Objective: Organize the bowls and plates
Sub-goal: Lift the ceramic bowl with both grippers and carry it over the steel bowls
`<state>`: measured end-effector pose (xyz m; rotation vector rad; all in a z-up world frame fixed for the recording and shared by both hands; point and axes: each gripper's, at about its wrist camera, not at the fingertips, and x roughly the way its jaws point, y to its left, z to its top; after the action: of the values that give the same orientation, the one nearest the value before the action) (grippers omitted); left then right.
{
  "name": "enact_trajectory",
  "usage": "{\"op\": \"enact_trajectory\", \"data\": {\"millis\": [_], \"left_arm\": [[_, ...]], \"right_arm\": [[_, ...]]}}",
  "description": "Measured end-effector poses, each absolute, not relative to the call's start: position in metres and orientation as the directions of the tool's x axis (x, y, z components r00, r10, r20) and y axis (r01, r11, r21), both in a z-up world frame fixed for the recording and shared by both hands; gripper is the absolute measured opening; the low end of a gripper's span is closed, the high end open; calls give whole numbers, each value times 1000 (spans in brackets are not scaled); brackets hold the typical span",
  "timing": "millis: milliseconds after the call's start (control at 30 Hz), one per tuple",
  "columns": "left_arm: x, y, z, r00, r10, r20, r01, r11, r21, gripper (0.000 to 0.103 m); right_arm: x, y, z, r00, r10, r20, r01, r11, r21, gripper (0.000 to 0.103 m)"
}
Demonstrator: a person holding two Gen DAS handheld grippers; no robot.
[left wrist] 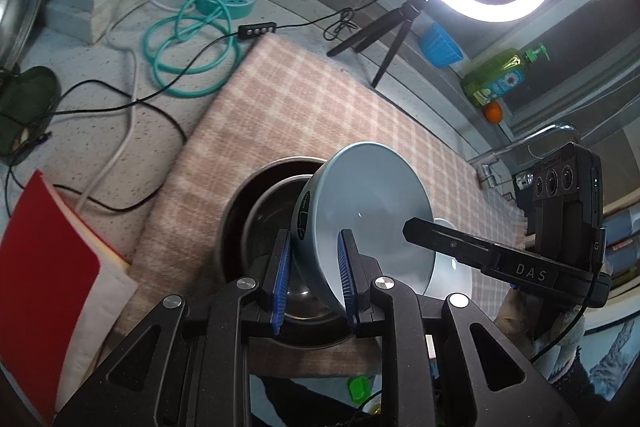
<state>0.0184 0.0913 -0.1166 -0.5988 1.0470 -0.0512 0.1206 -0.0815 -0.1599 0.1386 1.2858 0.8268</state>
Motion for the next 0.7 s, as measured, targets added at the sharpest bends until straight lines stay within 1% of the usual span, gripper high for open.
{"op": "enact_trajectory", "data": {"millis": [467, 700], "left_arm": [[11, 99, -130, 483, -308, -820, -253, 847, -467, 21], [11, 99, -131, 482, -289, -827, -257, 856, -448, 21]], "right_arm": [[112, -63, -178, 31, 548, -836, -496, 735, 463, 13], [111, -60, -176, 49, 529, -847, -516, 740, 432, 14]]}}
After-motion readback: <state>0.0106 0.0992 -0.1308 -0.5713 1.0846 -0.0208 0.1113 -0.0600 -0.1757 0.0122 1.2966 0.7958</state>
